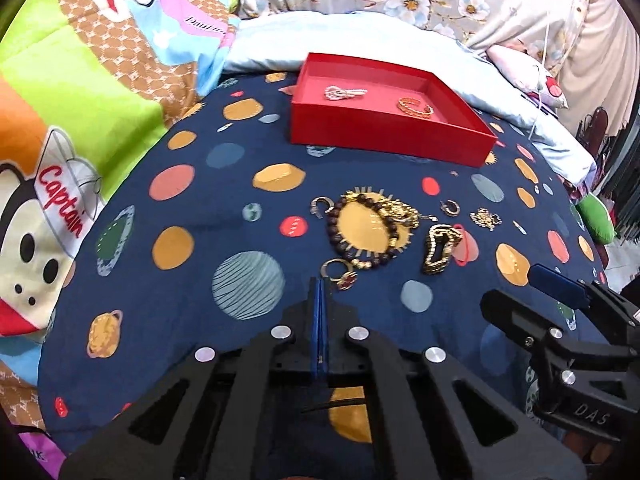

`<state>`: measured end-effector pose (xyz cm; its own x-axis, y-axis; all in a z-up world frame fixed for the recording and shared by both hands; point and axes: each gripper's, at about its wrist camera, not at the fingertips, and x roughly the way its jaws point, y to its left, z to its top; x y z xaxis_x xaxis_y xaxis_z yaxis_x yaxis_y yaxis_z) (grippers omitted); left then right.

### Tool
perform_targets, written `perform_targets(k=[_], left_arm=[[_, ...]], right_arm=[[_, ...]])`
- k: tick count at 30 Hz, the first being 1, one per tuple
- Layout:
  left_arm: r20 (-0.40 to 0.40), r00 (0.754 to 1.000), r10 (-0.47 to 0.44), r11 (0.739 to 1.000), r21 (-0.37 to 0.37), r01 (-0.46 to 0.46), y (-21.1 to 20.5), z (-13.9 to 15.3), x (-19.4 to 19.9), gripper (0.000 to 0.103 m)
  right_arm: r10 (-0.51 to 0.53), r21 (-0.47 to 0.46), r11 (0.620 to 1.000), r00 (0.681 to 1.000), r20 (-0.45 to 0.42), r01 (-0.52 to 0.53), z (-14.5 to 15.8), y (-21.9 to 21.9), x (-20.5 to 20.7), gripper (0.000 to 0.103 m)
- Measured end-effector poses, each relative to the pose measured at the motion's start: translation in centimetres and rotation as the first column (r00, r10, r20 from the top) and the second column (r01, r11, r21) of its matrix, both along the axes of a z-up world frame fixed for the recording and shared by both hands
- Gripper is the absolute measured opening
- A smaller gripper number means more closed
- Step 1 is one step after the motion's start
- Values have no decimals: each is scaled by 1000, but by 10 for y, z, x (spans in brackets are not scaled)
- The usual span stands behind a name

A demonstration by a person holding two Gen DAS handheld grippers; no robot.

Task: Organize jewelry
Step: 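Move the left tool down toward the gold ring with dark stone, then grasp the gold ring with the left tool while the right tool grasps the gold watch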

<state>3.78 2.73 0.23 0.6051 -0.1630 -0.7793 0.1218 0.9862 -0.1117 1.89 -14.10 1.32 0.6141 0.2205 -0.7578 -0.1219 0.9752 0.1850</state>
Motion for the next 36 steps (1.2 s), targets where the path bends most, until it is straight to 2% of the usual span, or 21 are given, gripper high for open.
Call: perform_targets(k=[5,7,9,12,18,20,25,36], left_arm=[[-19,1000,-1,999,-42,0,4,-7,3,3],[-14,1000,-8,999,-34,8,-2,-9,7,22],[-18,1000,-11,999,-34,10,-5,-12,13,27],[-45,999,-30,998,-57,28,-10,-17,21,27],[-45,998,-36,999,-38,34,-17,-23,26,26],[-40,999,-30,999,-33,28,-17,-24,28,21],[-39,999,-25,999,-38,24,-15,-23,29,20],[-14,1000,22,997,-68,-23,8,-3,24,20]], right_arm=[[-4,-5,1000,1000,-16,4,-5,1,-2,73],[-14,-2,1000,1000,-21,14,-6,-1,-2,73],[-22,-2,1000,999,-24,22,-6,-4,-1,73],[-32,-6,999,999,-23,32,-6,-7,-1,73],[-41,0,999,999,-33,41,-9,-12,4,73],[-38,-1,999,999,-36,37,-10,-11,6,73],[-25,-6,1000,999,-39,25,-13,-7,12,73],[-2,8,1000,1000,-20,2,-14,6,36,72]])
